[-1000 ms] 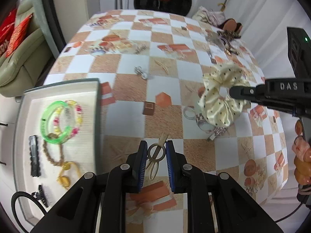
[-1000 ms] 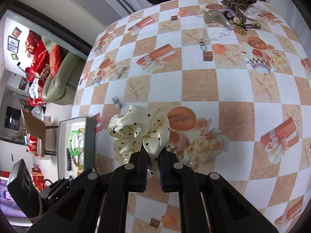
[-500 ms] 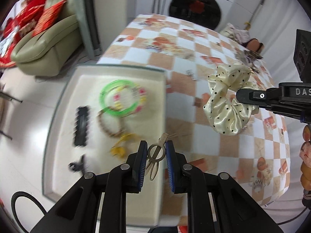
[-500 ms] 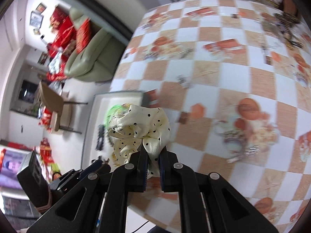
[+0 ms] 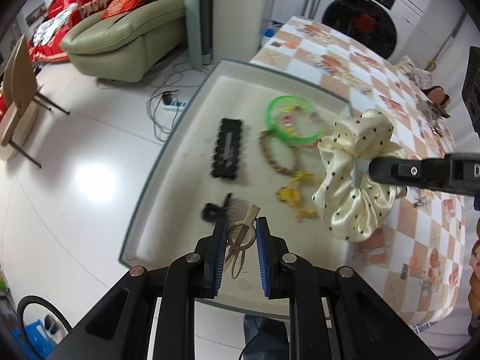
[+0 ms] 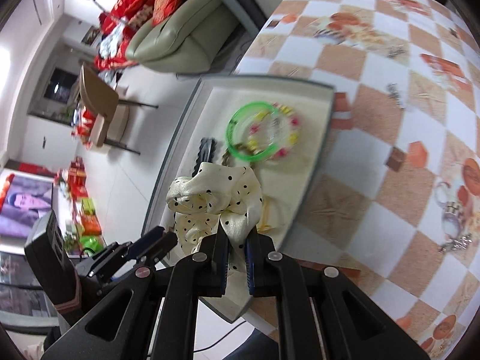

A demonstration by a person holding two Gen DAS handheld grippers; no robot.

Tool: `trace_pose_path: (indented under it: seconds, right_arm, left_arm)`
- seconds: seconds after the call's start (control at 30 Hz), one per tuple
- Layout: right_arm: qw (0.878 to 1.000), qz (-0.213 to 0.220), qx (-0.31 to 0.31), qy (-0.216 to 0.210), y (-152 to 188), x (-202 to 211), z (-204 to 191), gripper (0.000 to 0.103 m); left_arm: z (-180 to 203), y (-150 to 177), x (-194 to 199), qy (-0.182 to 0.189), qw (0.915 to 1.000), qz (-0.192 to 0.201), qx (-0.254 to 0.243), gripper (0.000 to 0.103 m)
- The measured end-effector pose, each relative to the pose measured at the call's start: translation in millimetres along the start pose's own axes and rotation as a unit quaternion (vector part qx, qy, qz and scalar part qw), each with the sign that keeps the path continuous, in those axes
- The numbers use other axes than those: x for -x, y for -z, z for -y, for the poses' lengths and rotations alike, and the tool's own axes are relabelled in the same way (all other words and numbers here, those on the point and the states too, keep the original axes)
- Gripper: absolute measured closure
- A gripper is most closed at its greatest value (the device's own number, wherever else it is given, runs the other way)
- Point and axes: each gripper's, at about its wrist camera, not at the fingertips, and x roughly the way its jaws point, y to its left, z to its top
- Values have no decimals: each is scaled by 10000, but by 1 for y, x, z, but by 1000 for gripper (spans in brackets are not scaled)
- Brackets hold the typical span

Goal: Organize jewelry
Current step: 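Carry the tan clip and scrunchie over the white tray with both grippers, then open both grippers to drop the tan clip and scrunchie in the tray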

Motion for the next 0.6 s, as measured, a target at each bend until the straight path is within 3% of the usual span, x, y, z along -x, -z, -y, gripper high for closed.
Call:
trace_pose_path:
  seconds: [0.6]
  right_arm:
    - [9971, -497, 181, 538, -4, -61, -12, 93]
  left_arm:
    - [-20, 9, -40, -338, 9987, -375, 80, 79]
